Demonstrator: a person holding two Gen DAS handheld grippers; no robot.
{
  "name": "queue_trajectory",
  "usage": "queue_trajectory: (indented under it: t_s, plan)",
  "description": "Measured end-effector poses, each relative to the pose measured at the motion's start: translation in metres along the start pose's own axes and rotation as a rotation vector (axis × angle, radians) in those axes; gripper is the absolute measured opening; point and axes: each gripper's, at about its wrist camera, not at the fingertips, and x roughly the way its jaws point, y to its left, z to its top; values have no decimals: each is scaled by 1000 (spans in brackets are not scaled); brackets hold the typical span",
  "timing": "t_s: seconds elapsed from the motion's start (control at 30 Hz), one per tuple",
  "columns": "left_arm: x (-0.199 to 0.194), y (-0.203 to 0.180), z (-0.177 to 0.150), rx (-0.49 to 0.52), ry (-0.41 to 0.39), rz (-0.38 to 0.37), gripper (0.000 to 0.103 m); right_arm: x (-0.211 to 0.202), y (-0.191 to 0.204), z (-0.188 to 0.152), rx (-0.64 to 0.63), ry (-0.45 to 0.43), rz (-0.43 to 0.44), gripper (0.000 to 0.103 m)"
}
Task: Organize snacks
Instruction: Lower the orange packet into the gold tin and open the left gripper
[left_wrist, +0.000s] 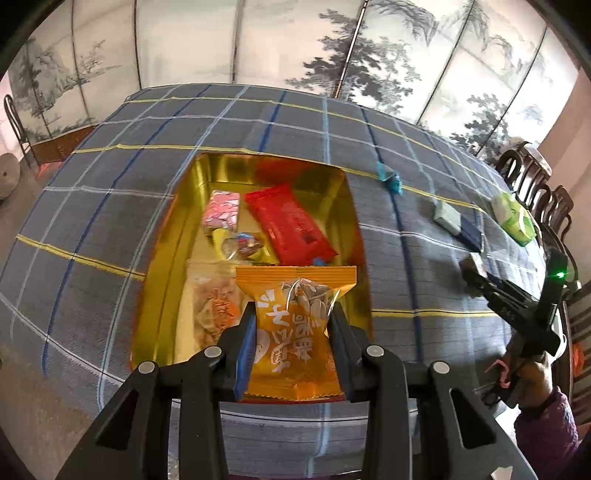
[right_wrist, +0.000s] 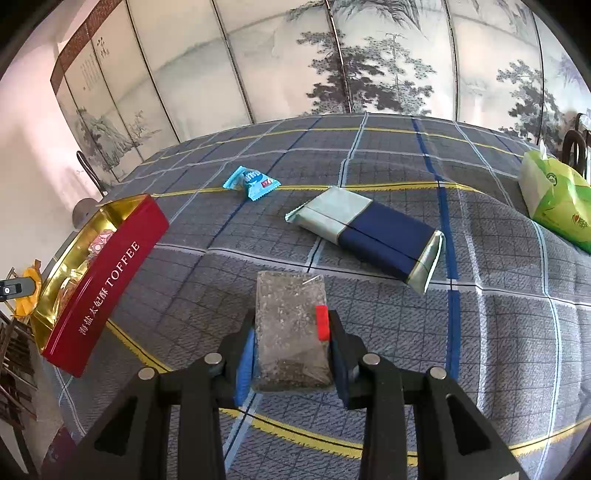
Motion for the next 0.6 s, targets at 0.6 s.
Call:
queue_trajectory:
  t_s: [0.6]
  plan:
    - [13,18,-2,-17,5,53,33,2,0,-1,-1,5,5,35]
